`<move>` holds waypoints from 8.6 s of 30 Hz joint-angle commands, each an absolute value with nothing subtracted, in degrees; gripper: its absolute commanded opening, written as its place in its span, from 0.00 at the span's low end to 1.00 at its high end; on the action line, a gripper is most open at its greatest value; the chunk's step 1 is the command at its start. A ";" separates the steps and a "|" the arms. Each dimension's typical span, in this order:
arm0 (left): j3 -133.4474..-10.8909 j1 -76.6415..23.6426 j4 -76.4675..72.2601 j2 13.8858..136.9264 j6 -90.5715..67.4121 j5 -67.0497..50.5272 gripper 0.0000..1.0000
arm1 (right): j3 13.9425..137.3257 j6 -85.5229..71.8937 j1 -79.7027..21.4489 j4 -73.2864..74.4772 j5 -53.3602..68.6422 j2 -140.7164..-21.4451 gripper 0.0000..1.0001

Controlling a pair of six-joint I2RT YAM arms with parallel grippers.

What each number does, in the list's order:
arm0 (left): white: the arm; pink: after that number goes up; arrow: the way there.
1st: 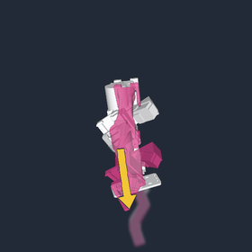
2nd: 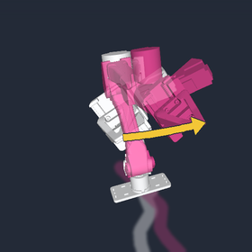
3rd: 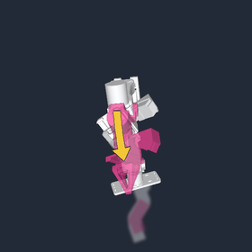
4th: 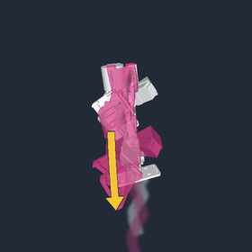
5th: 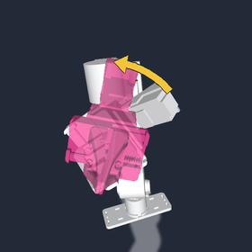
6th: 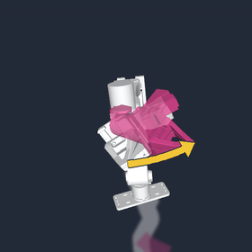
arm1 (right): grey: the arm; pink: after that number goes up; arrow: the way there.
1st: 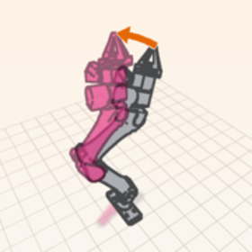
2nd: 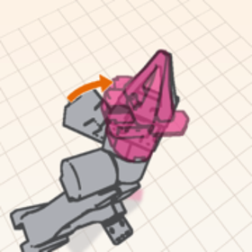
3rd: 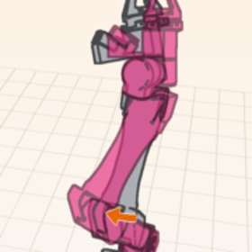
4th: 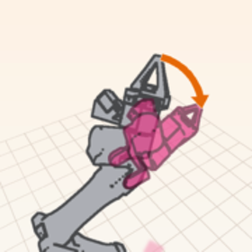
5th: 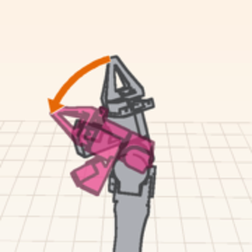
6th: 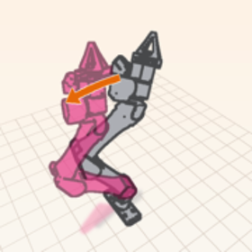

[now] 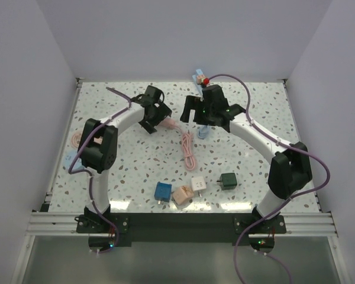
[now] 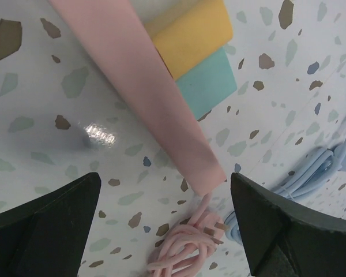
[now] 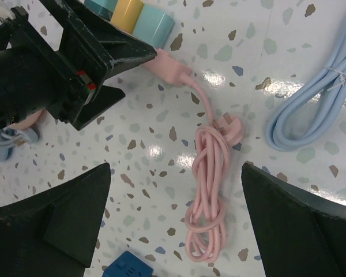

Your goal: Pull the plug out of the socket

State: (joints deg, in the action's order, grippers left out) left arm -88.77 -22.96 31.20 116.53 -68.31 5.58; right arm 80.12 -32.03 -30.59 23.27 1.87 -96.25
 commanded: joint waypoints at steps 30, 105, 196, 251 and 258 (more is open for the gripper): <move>-64.34 -22.24 1.24 110.57 -35.97 -15.18 0.00 | 90.78 -26.99 -25.66 20.75 18.18 -112.57 0.92; -67.50 -8.35 -1.50 113.20 -24.00 -34.10 0.00 | 64.58 -18.46 -35.25 34.88 28.67 -98.09 0.79; -70.58 -12.48 4.31 117.69 -26.63 -19.60 0.00 | 74.10 -24.36 -26.01 34.26 34.01 -104.15 0.00; -72.24 -16.70 3.96 115.91 -26.28 -23.29 0.41 | 104.69 -52.38 -25.58 6.60 26.01 -137.20 0.00; -78.04 -16.70 0.88 122.43 -29.00 -26.45 0.49 | 102.22 -52.12 -25.58 5.36 27.86 -135.97 0.00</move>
State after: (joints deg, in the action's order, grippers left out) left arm -75.50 -16.40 3.49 118.76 -28.08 -25.23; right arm 103.77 -53.34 -24.86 3.07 26.24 -138.17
